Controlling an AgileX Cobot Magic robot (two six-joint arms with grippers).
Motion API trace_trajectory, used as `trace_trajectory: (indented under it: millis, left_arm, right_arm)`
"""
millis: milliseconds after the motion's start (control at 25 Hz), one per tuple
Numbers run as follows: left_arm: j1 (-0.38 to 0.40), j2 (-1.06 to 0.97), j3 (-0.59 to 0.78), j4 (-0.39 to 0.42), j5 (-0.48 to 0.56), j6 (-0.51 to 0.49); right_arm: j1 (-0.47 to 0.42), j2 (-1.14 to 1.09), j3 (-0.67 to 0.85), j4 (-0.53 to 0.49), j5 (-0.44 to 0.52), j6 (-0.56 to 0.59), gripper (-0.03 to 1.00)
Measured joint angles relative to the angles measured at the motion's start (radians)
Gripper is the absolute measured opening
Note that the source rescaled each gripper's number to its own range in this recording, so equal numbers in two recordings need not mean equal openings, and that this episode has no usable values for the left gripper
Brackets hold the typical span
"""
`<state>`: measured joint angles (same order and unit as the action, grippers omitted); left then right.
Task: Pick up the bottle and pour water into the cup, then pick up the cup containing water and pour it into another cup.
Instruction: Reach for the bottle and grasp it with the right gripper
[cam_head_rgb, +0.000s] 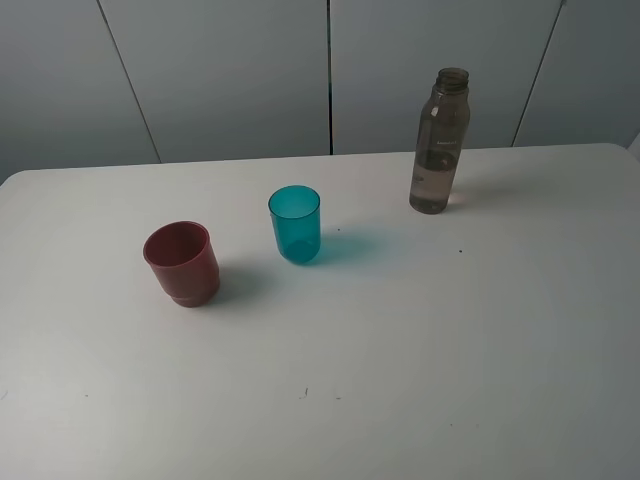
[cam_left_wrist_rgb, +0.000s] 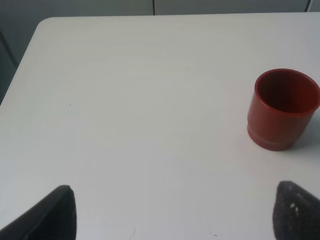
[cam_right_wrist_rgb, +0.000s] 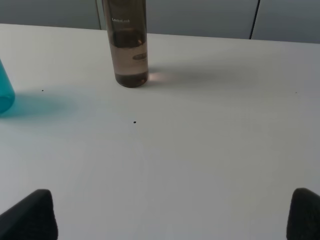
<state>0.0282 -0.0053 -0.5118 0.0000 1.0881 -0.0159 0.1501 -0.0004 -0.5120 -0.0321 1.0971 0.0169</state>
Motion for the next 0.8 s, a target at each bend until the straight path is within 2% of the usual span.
trace_trajectory:
  millis: [360,560,800]
  left_arm:
    - [0.0,0.0,0.0,0.0,0.0,-0.002]
    - [0.0,0.0,0.0,0.0,0.0,-0.002]
    - [0.0,0.0,0.0,0.0,0.0,-0.002]
  right_arm:
    - [0.0,0.03,-0.029,0.018,-0.021,0.0,1.0]
    - [0.0,0.201,-0.142,0.02,-0.142,0.0,1.0]
    - [0.0,0.46,-0.179,0.047,-0.383,0.0,1.0]
